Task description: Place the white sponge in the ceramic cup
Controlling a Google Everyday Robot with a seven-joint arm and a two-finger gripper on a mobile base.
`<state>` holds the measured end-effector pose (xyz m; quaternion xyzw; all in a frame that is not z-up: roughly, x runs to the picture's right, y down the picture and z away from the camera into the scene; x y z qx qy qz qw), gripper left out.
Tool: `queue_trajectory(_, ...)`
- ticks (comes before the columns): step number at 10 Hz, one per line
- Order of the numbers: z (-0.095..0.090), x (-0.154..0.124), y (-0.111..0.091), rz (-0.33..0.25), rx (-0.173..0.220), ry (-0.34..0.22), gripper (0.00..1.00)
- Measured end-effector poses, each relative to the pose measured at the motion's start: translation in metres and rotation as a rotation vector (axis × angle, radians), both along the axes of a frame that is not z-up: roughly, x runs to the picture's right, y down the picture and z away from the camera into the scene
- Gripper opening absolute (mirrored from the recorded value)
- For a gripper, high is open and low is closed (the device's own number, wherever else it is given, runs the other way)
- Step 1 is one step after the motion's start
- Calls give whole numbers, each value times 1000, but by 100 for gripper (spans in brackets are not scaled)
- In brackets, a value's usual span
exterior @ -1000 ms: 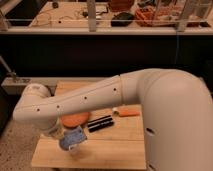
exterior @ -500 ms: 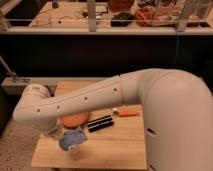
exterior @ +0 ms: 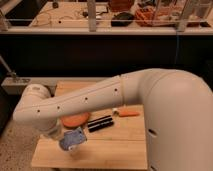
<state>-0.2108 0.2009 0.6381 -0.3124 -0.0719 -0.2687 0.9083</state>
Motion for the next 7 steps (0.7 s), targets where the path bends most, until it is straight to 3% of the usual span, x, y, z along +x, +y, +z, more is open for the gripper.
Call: queue_trajectory(7, 0, 0, 2, 20, 4, -4, 7)
